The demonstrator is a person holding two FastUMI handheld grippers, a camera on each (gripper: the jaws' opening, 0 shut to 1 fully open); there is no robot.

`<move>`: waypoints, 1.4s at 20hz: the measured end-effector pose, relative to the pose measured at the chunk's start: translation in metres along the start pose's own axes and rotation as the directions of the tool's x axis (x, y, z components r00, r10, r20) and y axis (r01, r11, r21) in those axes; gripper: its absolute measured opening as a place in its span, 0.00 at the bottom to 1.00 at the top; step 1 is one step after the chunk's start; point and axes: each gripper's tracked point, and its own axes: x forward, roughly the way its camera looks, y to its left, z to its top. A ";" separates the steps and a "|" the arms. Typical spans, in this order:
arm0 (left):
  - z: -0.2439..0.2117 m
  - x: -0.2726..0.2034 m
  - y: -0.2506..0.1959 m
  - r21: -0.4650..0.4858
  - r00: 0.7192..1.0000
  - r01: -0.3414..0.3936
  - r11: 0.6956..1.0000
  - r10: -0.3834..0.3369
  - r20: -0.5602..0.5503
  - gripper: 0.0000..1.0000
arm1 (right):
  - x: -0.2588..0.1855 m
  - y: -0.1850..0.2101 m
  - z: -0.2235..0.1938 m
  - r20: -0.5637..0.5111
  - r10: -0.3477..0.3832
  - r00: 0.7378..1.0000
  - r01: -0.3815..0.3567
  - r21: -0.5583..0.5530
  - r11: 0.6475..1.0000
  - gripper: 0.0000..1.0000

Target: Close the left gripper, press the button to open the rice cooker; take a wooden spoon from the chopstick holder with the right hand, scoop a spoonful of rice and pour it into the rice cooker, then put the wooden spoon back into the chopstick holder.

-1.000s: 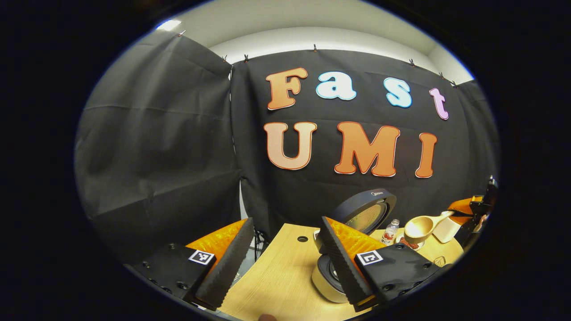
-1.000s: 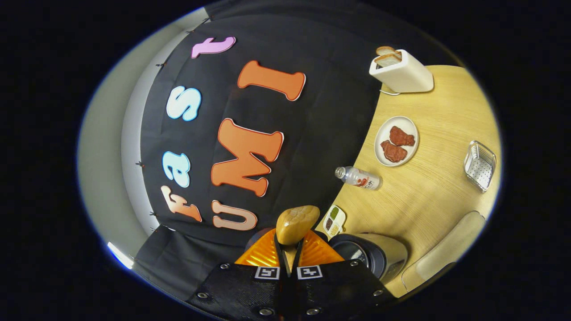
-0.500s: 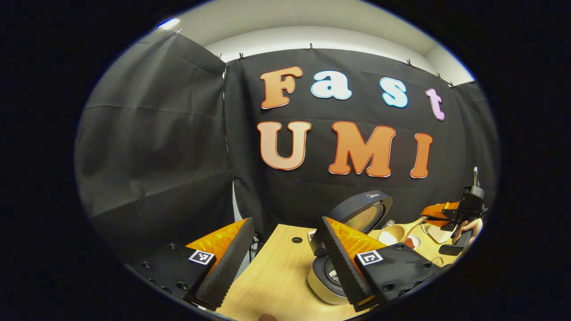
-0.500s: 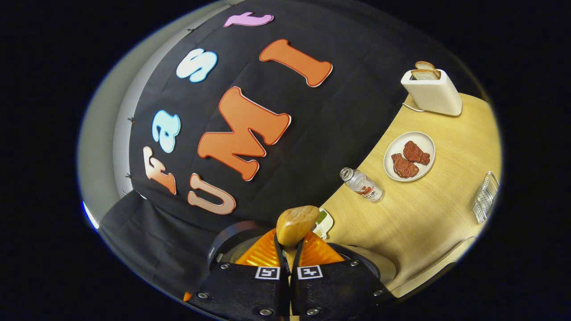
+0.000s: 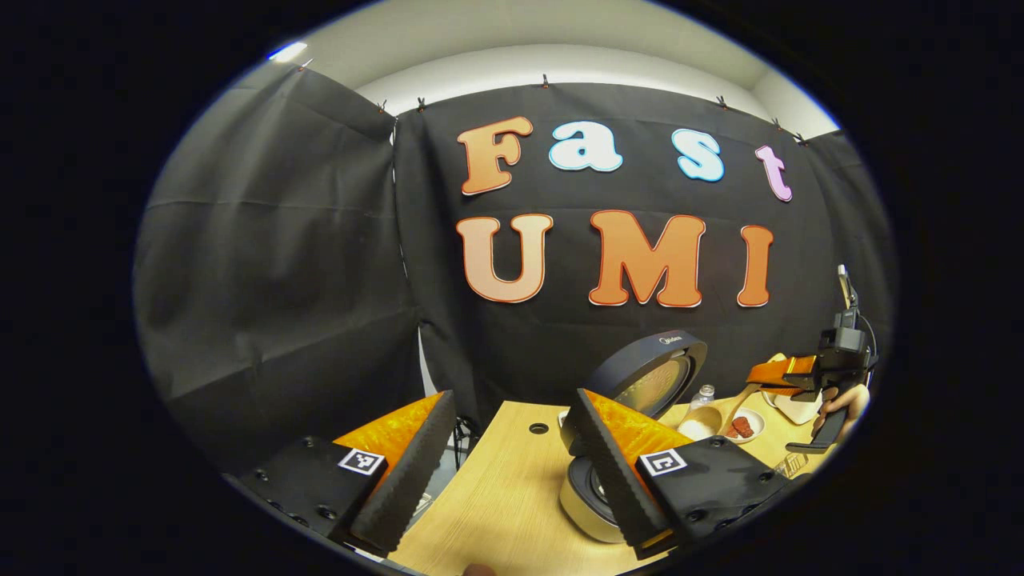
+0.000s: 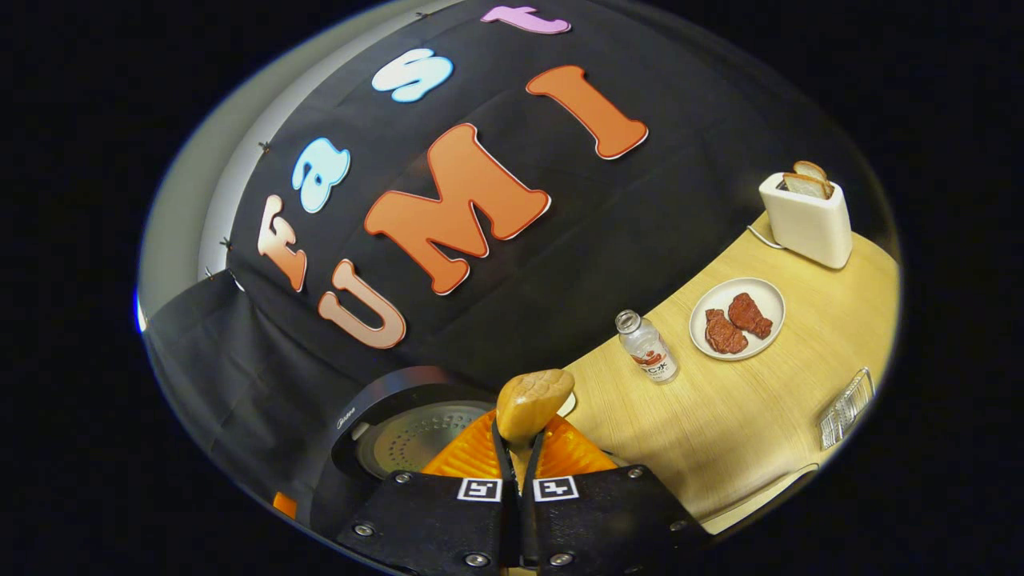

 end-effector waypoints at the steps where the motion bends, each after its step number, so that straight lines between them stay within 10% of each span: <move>1: 0.000 0.000 0.000 -0.007 1.000 0.003 1.000 -0.003 -0.001 1.00 | 0.000 0.001 -0.002 0.000 -0.002 1.000 0.002 -0.027 1.000 0.00; 12: 0.001 0.001 0.010 -0.019 1.000 -0.009 1.000 0.008 -0.005 1.00 | 0.003 0.017 -0.020 -0.005 -0.007 1.000 0.005 -0.308 0.951 0.00; 28: 0.002 -0.006 0.013 -0.017 1.000 -0.018 1.000 0.018 -0.007 1.00 | -0.012 0.053 -0.052 -0.048 0.081 0.996 -0.090 -0.729 0.679 0.00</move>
